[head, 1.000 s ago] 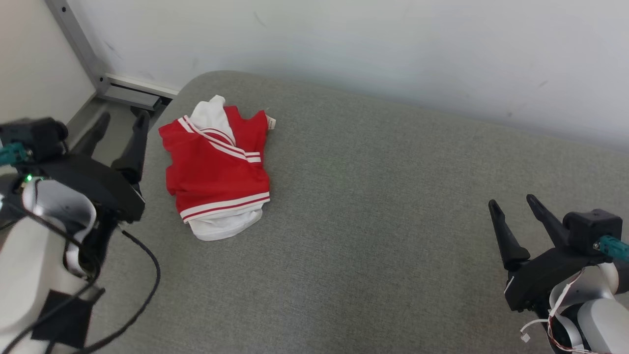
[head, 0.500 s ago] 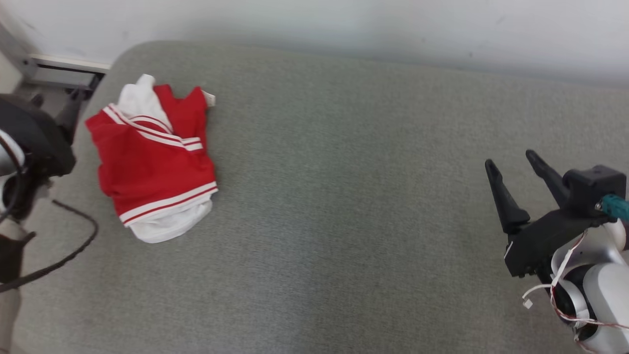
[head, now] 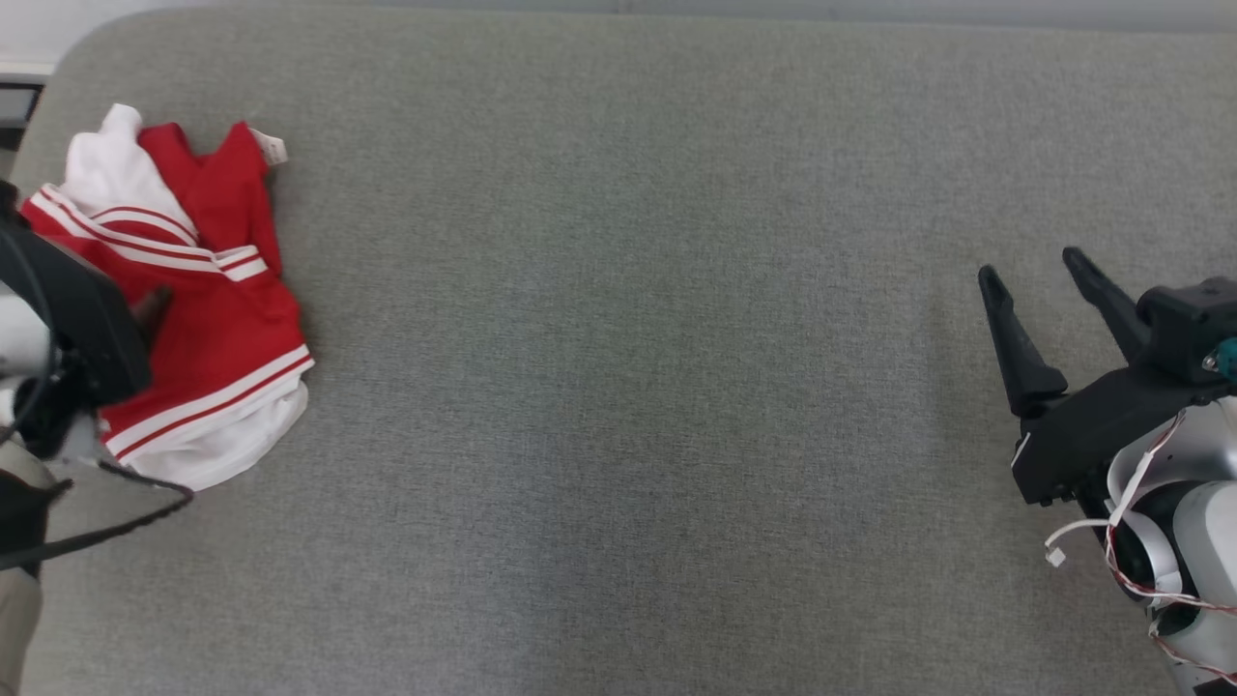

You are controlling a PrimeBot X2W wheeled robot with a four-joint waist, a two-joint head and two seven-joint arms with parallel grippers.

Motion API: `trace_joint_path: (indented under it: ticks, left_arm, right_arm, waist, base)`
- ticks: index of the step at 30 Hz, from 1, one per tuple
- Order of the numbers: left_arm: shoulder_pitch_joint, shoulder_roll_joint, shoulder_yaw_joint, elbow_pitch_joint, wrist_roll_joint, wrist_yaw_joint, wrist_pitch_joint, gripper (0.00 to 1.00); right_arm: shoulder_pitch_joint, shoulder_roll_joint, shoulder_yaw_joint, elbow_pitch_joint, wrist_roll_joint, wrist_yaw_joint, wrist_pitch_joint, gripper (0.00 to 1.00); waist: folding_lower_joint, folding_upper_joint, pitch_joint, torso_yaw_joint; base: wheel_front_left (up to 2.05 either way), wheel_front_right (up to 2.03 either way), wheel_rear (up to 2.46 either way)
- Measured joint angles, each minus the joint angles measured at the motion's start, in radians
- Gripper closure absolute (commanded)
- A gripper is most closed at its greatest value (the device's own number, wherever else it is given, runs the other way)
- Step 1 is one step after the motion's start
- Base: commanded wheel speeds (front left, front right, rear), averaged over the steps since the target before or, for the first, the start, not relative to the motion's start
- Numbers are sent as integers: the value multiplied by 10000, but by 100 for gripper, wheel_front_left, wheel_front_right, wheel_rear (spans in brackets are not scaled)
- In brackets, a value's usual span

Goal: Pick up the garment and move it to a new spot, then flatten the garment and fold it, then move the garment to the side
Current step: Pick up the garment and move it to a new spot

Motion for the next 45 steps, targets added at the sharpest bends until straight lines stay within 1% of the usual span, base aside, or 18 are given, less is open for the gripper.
trace_joint_path:
  ticks: [4, 6, 7, 8, 9, 14, 18, 25, 26, 29, 31, 33, 39, 42, 45]
  left_arm:
    - [12, -86, -426, 453, 0, 0, 617, 0]
    - [12, -82, -508, 506, -2, 0, 725, 0]
    - [7, -92, -637, 531, -35, 0, 811, 3]
    - [7, -92, -637, 531, -35, 0, 811, 57]
    - [1, -88, -736, 531, -48, 0, 851, 100]
    - [-29, -71, -1225, 439, -157, 0, 957, 100]
    - [-305, -98, -1521, 75, -366, 0, 736, 100]
    - [-1138, -226, -2523, -1478, -1085, 0, -105, 100]
    - [-1199, -299, -2642, -1741, -1373, 0, -203, 100]
    - [-1233, -564, -3329, -2679, -1662, 0, -552, 100]
    - [-1223, -675, -3716, -3302, -2148, 0, -736, 100]
    - [-1156, -656, -4171, -3963, -2470, 0, -855, 100]
    - [-85, -723, -5760, -5854, -3239, 2, -1072, 100]
    - [431, -1007, -6362, -6385, -3553, 2, -1208, 100]
    - [719, -1471, -6738, -6613, -4006, 2, -1319, 100]
  right_arm:
    - [-62, -25, -61, -48, -86, -2, 82, 0]
    - [-62, -25, -63, -46, -86, -2, 86, 0]
    - [-63, -27, -71, -46, -86, -2, 161, 0]
    - [-63, -27, -71, -46, -86, -2, 161, 0]
    - [-63, -27, -71, -46, -86, -4, 163, 0]
    - [-67, -25, -84, 98, -86, -13, 171, 0]
    - [-263, 21, -67, 295, -86, -12, 157, 0]
    - [-456, 405, 25, 968, 17, 4, -107, 0]
    - [-454, 464, 29, 1053, 90, 12, -151, 0]
    - [-416, 575, 23, 1290, 190, 38, -311, 0]
    - [-391, 639, 6, 1448, 242, 46, -397, 0]
    - [-306, 704, -21, 1498, 332, 54, -504, 0]
    - [204, 809, -79, 1592, 468, 88, -738, 0]
    - [232, 892, -75, 1743, 502, 105, -871, 0]
    - [298, 924, -77, 1833, 575, 153, -989, 0]
  waist:
    - [0, 0, 217, -129]
    - [0, 0, 251, -146]
    - [0, 0, 292, -157]
    - [0, 0, 292, -157]
    - [-1, -1, 300, -148]
    - [-1, 0, 293, -66]
    - [-1, -1, 169, -6]
    - [-2, -2, -303, -22]
    - [-3, -2, -391, -43]
    - [-3, -2, -661, -135]
    - [-3, -2, -846, -226]
    - [-3, -2, -1014, -348]
    - [-3, -3, -1371, -894]
    - [-3, -3, -1512, -1190]
    - [-3, -3, -1658, -1478]
  base:
    - [0, 0, 0]
    - [0, 0, 0]
    - [0, 0, 0]
    - [0, 0, 0]
    - [0, 0, 0]
    - [0, 0, 0]
    - [0, 0, 0]
    - [0, 0, 0]
    - [0, 0, 0]
    - [0, 0, 0]
    - [0, 0, 0]
    - [0, 0, 0]
    - [0, 0, 0]
    - [0, 0, 0]
    - [0, 0, 0]
